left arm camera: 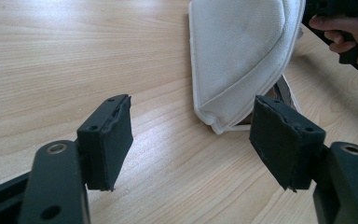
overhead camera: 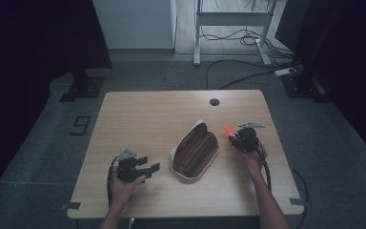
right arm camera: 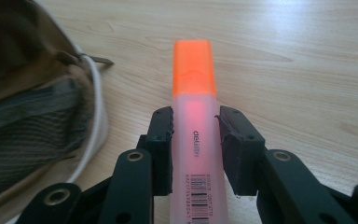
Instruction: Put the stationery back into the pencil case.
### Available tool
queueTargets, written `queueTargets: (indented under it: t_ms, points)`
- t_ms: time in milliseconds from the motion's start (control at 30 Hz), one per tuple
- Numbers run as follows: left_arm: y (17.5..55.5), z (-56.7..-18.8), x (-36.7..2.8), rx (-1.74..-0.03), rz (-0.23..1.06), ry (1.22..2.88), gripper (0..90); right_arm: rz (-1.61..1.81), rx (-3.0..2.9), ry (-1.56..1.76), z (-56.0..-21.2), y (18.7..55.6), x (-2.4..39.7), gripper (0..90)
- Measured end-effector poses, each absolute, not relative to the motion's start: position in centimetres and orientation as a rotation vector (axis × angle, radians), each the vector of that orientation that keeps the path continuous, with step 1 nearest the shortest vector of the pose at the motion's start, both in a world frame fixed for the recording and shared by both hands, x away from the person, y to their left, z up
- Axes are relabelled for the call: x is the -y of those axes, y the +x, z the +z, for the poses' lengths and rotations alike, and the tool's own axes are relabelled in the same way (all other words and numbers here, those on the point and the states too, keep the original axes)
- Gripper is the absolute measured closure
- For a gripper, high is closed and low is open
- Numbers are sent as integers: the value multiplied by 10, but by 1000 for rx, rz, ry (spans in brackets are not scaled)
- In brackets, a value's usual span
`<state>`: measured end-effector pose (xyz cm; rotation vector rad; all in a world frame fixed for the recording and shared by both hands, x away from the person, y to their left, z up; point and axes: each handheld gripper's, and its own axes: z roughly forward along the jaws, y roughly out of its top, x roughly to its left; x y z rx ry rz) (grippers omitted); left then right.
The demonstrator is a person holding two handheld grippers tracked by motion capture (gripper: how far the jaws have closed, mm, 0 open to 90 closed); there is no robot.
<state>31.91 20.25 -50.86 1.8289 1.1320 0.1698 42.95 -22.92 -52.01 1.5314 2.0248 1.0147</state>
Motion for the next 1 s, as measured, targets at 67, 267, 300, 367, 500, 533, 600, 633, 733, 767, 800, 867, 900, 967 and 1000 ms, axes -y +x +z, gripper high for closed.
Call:
queueTargets:
  t_ms: [67, 267, 300, 367, 500, 533, 600, 633, 733, 767, 800, 867, 900, 967, 1000]
  points:
    - [320, -509, -202, -1131, 169, 1835, 298, 1031, -2026, 1530, -517, 427, 229, 652]
    - [325, -508, -200, -1123, 173, 1839, 300, 1077, -2022, 1523, -509, 418, 227, 652]
    - [326, -507, -199, -1118, 173, 1842, 301, 1086, -2017, 1525, -508, 417, 227, 652]
    - [328, -506, -198, -1109, 173, 1843, 302, 1105, -2012, 1525, -505, 413, 227, 652]
    - [331, -505, -196, -1100, 173, 1846, 303, 1134, -2019, 1525, -502, 408, 224, 651]
    - [332, -505, -195, -1102, 166, 1837, 305, 1140, -2018, 1526, -502, 407, 223, 651]
    - [334, -505, -195, -1099, 166, 1843, 306, 1160, -2020, 1526, -501, 405, 221, 651]
    - [335, -505, -194, -1097, 166, 1845, 306, 1169, -2019, 1529, -501, 404, 220, 651]
    - [338, -504, -193, -1087, 164, 1844, 307, 1188, -2016, 1533, -501, 402, 218, 651]
    - [338, -503, -193, -1087, 162, 1844, 307, 1195, -2016, 1539, -501, 402, 218, 652]
    - [339, -503, -192, -1085, 158, 1843, 307, 1200, -2014, 1542, -501, 401, 218, 652]
    - [341, -503, -192, -1082, 159, 1846, 308, 1207, -2011, 1547, -501, 401, 217, 652]
    - [341, -503, -192, -1082, 159, 1846, 308, 1211, -2010, 1548, -500, 400, 216, 651]
    - [342, -503, -191, -1079, 157, 1845, 309, 1217, -2009, 1549, -499, 399, 215, 652]
    - [342, -503, -191, -1079, 157, 1845, 309, 1220, -2013, 1546, -499, 398, 214, 651]
